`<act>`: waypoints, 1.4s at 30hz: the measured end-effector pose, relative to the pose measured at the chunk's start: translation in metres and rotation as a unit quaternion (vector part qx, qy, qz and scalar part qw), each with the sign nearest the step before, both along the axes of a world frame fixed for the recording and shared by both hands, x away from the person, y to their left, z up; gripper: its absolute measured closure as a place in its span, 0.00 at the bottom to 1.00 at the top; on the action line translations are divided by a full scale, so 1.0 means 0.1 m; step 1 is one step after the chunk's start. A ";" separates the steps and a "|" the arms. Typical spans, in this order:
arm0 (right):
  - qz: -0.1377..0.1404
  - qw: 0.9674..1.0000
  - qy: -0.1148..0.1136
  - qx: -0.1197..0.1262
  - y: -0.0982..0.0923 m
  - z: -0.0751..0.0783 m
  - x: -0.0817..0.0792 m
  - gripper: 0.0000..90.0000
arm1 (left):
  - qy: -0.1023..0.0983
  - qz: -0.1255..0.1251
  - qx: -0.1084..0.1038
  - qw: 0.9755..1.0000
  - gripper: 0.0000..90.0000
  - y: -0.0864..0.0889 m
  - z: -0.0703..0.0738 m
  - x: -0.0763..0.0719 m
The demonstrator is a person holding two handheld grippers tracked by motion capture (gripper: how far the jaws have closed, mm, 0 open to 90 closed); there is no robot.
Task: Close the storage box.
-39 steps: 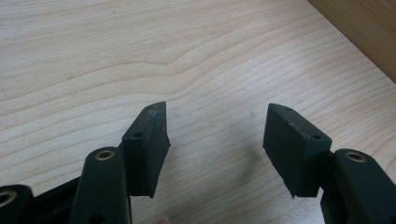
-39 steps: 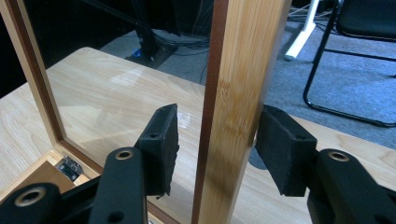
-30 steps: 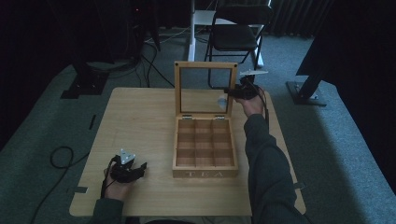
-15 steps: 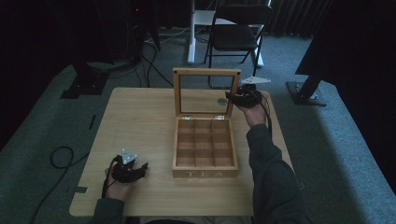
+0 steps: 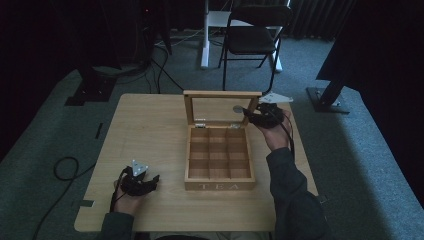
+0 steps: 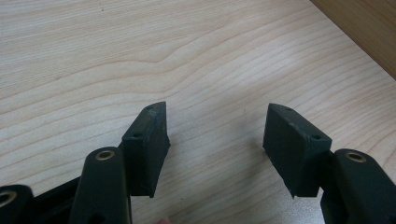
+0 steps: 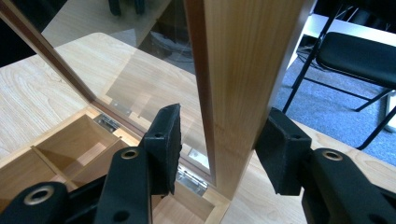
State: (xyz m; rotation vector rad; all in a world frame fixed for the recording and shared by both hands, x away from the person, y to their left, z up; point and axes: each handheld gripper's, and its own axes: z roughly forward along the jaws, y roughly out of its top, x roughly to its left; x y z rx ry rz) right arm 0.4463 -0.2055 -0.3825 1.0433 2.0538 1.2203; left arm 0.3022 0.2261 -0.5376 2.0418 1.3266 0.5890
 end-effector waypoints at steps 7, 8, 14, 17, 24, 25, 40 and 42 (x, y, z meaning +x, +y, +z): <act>-0.012 1.000 -0.004 0.026 -0.05 0.04 -0.16 0.59 | 0.000 0.000 0.001 1.000 0.45 0.00 0.00 0.00; -0.015 0.999 -0.005 0.035 -0.06 0.05 -0.19 0.59 | 0.000 0.000 0.001 1.000 0.45 0.00 0.00 0.00; -0.022 0.999 -0.004 0.031 -0.07 0.12 -0.30 0.58 | 0.003 0.000 0.003 1.000 0.45 -0.03 -0.01 0.00; -0.026 0.999 -0.002 0.026 -0.06 0.12 -0.35 0.58 | 0.004 -0.001 0.004 1.000 0.45 -0.03 -0.01 0.00; -0.021 1.000 0.002 0.019 -0.04 0.18 -0.45 0.57 | 0.004 -0.002 0.004 1.000 0.45 -0.03 -0.02 0.00; -0.021 1.000 0.002 0.018 -0.03 0.19 -0.47 0.57 | 0.005 -0.002 0.005 1.000 0.45 -0.04 -0.01 0.00; -0.028 0.999 0.025 0.025 -0.02 0.12 -0.70 0.54 | -0.004 -0.003 0.007 1.000 0.45 -0.08 0.00 -0.01; -0.030 0.999 0.027 0.024 -0.01 0.11 -0.72 0.54 | -0.006 -0.004 0.007 1.000 0.45 -0.08 0.01 -0.02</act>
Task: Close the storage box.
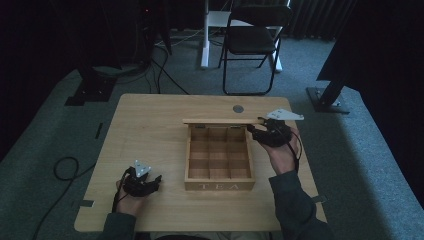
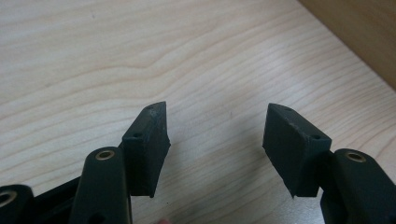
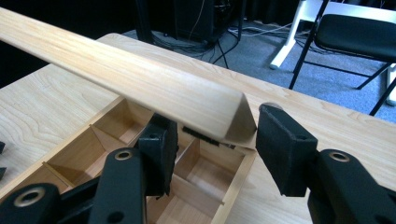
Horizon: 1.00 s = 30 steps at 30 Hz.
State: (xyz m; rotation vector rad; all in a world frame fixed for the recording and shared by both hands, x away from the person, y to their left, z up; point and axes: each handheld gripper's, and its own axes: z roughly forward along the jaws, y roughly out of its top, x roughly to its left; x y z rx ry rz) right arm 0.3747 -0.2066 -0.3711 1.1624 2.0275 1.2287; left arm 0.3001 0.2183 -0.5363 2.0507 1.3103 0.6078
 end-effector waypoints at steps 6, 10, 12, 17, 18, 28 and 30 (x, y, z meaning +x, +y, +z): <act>-0.001 1.000 0.000 -0.014 0.02 0.00 -0.07 0.53 | -0.011 -0.002 -0.014 1.000 0.45 -0.02 0.08 -0.04; -0.001 1.000 0.001 -0.024 0.04 0.01 -0.11 0.53 | -0.020 -0.009 -0.037 0.999 0.45 -0.06 0.21 -0.05; -0.001 1.000 0.002 -0.026 0.04 0.01 -0.14 0.53 | -0.027 -0.013 -0.044 0.999 0.45 -0.09 0.30 -0.06; 0.000 1.000 0.005 -0.027 0.04 -0.03 -0.19 0.52 | -0.044 -0.031 -0.052 0.997 0.45 -0.20 0.50 -0.05; 0.000 1.000 0.004 -0.027 0.03 -0.04 -0.20 0.52 | -0.051 -0.038 -0.053 0.997 0.45 -0.24 0.58 -0.03; -0.005 0.999 0.001 -0.035 0.05 -0.12 -0.29 0.52 | -0.084 -0.067 -0.070 0.992 0.45 -0.44 0.94 0.01; -0.006 0.999 0.000 -0.038 0.05 -0.14 -0.31 0.52 | -0.087 -0.070 -0.072 0.991 0.45 -0.45 0.97 0.01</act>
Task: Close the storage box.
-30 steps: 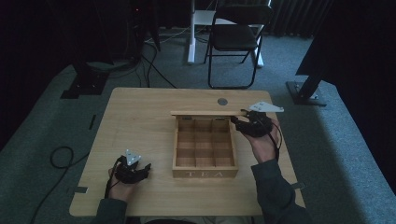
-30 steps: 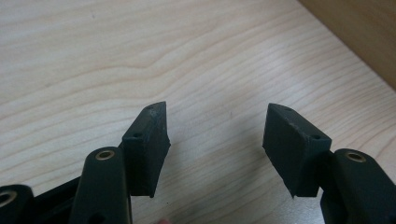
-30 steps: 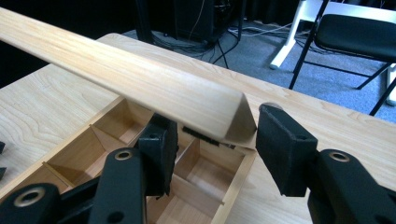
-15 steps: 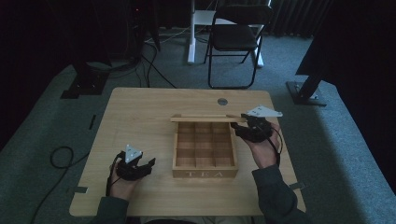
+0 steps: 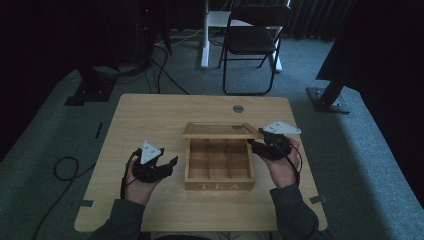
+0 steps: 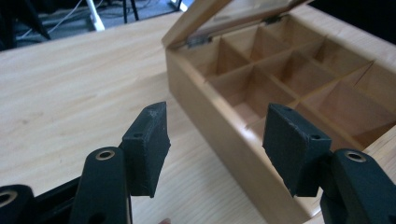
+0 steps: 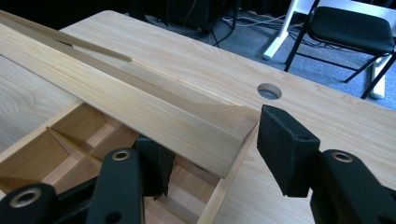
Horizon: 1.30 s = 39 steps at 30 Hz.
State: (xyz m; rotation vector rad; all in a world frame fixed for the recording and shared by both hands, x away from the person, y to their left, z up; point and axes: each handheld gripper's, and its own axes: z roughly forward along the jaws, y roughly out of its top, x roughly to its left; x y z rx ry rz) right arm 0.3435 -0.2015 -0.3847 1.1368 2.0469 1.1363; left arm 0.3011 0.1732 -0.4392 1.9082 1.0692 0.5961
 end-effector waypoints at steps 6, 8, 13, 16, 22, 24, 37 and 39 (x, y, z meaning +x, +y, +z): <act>-0.003 1.000 -0.003 -0.004 0.00 -0.04 -0.06 0.52 | -0.017 -0.010 -0.008 1.000 0.45 -0.09 0.14 -0.01; -0.003 1.000 -0.003 -0.005 0.00 -0.05 -0.08 0.52 | -0.020 -0.013 -0.009 1.000 0.45 -0.12 0.17 0.00; -0.003 1.000 -0.001 -0.005 0.00 -0.09 -0.13 0.52 | -0.024 -0.021 -0.011 0.999 0.46 -0.19 0.22 0.00; -0.004 1.000 -0.003 -0.008 0.00 -0.12 -0.15 0.52 | -0.026 -0.027 -0.016 0.999 0.46 -0.23 0.24 0.00; -0.003 1.000 -0.002 -0.015 -0.01 -0.15 -0.20 0.52 | -0.027 -0.036 -0.026 0.999 0.48 -0.27 0.28 -0.04; -0.003 1.000 -0.001 -0.016 -0.01 -0.16 -0.22 0.52 | -0.029 -0.037 -0.027 0.999 0.48 -0.27 0.29 -0.04; 0.000 1.000 0.006 -0.021 -0.02 -0.26 -0.28 0.51 | -0.022 -0.038 -0.038 0.998 0.50 -0.30 0.28 -0.04; 0.000 1.000 0.007 -0.020 -0.02 -0.27 -0.29 0.51 | -0.022 -0.037 -0.036 0.998 0.50 -0.30 0.28 -0.05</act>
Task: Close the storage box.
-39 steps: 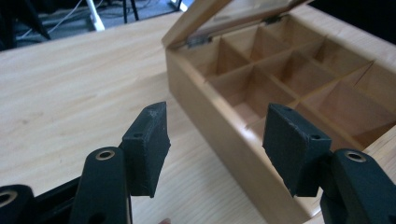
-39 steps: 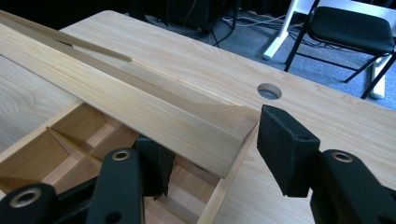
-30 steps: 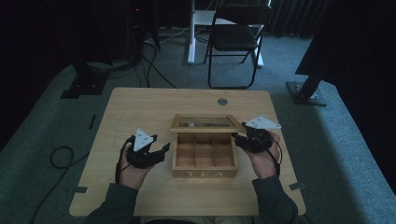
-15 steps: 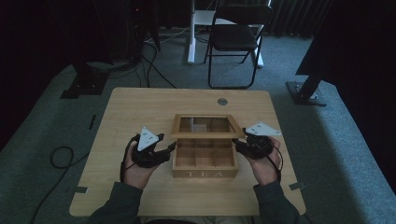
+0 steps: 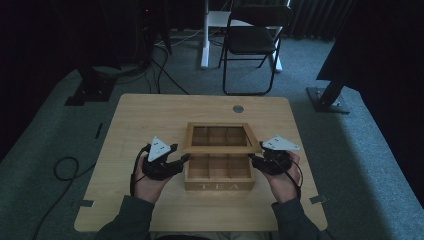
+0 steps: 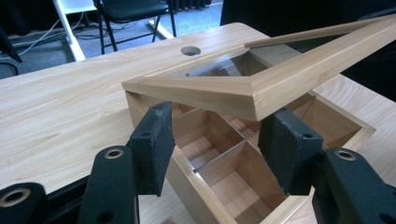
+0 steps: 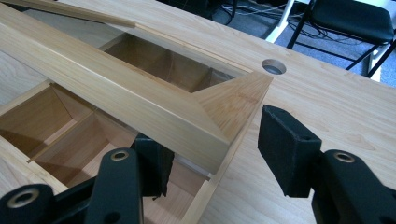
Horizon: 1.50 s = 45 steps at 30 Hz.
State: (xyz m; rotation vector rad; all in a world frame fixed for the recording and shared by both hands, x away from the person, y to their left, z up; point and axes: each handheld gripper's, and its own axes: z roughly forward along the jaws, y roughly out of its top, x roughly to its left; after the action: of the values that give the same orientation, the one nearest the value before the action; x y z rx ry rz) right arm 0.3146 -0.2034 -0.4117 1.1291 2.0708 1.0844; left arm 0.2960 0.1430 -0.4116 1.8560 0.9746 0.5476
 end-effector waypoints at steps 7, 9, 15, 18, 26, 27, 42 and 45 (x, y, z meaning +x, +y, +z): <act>-0.002 1.000 0.004 0.002 -0.03 -0.03 -0.04 0.51 | 0.002 -0.004 0.003 1.000 0.50 -0.03 -0.03 -0.02; -0.003 1.000 0.004 0.002 -0.04 -0.04 -0.05 0.51 | 0.004 -0.004 0.004 1.000 0.50 -0.04 -0.05 -0.02; -0.003 1.000 0.008 0.003 -0.06 -0.07 -0.08 0.51 | 0.008 -0.007 0.006 1.000 0.50 -0.06 -0.08 -0.03; -0.006 1.000 0.009 0.002 -0.08 -0.09 -0.10 0.51 | 0.010 -0.007 0.005 1.000 0.50 -0.07 -0.11 -0.04; -0.007 1.000 0.015 0.001 -0.12 -0.13 -0.14 0.51 | 0.015 -0.007 0.006 1.000 0.50 -0.07 -0.15 -0.06; -0.006 1.000 0.015 0.001 -0.12 -0.13 -0.14 0.51 | 0.015 -0.009 0.009 1.000 0.50 -0.07 -0.15 -0.06; -0.007 1.000 0.021 0.004 -0.14 -0.20 -0.19 0.50 | 0.021 -0.008 0.014 1.000 0.50 -0.08 -0.22 -0.09; -0.006 1.000 0.025 0.008 -0.15 -0.23 -0.21 0.50 | 0.024 -0.008 0.014 1.000 0.50 -0.09 -0.25 -0.11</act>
State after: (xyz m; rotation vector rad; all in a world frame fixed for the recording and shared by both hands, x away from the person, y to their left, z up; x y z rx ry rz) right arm 0.2934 -0.2187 -0.4344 1.1849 2.0948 1.0796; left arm 0.2851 0.1342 -0.4362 1.9081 0.9869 0.5126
